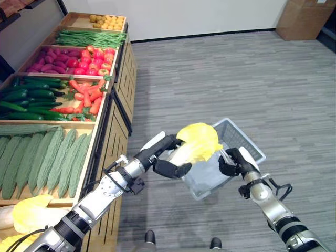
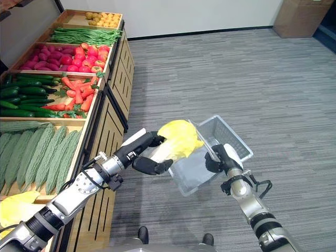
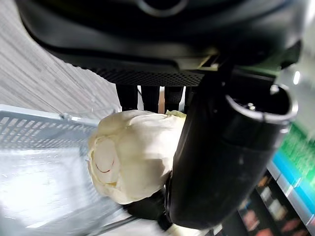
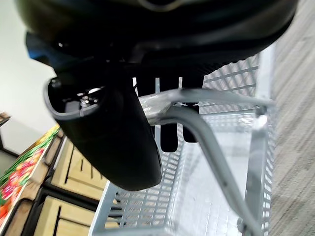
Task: Get the vegetables into the basket
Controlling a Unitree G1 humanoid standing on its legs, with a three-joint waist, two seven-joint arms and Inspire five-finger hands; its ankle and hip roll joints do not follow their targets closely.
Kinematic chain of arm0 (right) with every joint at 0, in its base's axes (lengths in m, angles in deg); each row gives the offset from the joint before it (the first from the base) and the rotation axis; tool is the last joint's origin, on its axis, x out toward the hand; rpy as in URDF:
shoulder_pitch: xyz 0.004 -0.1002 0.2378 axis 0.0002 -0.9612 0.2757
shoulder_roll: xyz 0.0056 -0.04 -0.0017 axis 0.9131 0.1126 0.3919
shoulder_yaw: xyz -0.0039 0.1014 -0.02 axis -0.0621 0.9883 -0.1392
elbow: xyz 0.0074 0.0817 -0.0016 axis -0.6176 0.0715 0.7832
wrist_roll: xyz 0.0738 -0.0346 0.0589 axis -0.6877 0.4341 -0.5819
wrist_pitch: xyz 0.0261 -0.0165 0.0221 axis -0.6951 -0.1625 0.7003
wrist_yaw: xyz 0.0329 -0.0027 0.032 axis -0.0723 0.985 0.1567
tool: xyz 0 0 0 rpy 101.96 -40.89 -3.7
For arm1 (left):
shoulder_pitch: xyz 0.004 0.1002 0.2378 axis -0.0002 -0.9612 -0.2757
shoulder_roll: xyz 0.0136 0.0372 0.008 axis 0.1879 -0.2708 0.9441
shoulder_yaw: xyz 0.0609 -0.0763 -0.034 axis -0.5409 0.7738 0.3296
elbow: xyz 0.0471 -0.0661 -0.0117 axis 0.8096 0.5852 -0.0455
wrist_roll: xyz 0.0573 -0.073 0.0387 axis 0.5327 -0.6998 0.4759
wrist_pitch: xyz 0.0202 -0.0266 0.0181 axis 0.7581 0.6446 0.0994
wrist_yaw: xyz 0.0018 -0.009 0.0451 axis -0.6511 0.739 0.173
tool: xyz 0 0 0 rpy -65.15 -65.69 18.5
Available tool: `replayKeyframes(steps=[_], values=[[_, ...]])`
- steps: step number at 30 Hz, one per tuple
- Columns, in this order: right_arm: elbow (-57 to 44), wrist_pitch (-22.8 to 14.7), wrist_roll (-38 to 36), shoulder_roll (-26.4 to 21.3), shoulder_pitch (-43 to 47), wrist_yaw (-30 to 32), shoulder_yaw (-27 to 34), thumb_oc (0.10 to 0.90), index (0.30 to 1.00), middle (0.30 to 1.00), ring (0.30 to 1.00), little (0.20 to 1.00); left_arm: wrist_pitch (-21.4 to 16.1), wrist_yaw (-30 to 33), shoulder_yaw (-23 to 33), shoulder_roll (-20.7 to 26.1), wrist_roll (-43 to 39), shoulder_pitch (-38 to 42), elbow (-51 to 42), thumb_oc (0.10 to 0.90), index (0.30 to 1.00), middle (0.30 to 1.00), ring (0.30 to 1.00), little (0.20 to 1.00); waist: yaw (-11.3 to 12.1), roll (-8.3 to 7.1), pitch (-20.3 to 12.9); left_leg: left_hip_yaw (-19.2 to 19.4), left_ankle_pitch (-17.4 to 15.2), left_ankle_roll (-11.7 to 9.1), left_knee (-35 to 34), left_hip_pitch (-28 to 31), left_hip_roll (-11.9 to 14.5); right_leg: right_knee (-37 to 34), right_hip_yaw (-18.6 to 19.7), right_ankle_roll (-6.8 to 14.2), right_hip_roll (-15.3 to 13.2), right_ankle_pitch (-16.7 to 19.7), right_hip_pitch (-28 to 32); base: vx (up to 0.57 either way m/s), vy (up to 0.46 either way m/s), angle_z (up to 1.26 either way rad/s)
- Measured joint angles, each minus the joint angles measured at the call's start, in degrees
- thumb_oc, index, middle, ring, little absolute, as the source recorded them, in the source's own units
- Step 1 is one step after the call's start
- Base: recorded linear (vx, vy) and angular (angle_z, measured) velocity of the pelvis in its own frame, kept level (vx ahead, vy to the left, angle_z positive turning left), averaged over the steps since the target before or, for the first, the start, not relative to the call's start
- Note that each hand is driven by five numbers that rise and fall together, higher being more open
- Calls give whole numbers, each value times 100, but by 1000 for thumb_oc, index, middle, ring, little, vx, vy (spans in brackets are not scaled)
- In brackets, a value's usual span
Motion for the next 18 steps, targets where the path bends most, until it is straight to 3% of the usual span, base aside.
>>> replayKeyframes(steps=[10,18], values=[[-549,-16,-338,17,437,-184,-650,400,300,300,300,300,-380,322,-751,168,2306,628,987,400,300,300,300,300,-104,-16,-3,36,-1,0,-1,11,2,1,41,-2,3,10,-16,4,4,-1],[-1556,-84,-1034,156,425,-557,-902,400,300,300,300,300,-351,1115,-669,-212,3632,535,2008,400,300,300,300,300,-152,-95,-4,114,-7,-6,-2,33,9,1,123,-9,10,22,-59,3,-1,-5]])
